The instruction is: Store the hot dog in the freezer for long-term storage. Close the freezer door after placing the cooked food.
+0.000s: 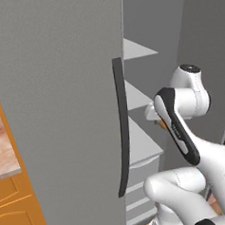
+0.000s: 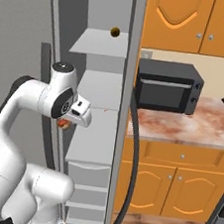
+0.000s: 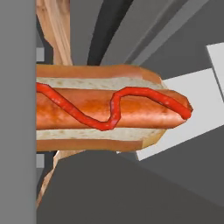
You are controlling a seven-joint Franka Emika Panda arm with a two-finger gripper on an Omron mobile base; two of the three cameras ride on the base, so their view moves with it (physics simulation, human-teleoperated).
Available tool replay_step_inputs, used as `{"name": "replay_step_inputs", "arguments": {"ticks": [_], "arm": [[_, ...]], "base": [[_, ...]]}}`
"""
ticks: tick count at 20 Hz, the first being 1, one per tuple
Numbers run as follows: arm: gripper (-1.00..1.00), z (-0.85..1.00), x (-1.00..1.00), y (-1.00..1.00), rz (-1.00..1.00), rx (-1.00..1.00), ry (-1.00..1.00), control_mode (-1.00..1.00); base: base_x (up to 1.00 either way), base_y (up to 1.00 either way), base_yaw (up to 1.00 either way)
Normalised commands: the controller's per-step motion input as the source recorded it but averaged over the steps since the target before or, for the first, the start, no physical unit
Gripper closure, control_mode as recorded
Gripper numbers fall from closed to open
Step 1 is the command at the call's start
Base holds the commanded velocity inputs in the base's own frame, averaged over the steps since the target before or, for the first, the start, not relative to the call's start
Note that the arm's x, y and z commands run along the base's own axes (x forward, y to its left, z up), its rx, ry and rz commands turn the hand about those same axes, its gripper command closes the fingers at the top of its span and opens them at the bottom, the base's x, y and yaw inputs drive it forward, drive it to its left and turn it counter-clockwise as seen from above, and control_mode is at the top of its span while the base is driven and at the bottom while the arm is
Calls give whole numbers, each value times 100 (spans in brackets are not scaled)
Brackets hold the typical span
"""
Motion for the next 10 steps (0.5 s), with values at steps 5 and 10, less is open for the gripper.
{"name": "replay_step_inputs", "arguments": {"ticks": [5, 10], "arm": [[100, -30, 69, -1, -2, 3, 0, -100], [100, -13, 64, 0, 0, 12, -3, -100]], "base": [[0, 0, 0], [0, 0, 0]]}}
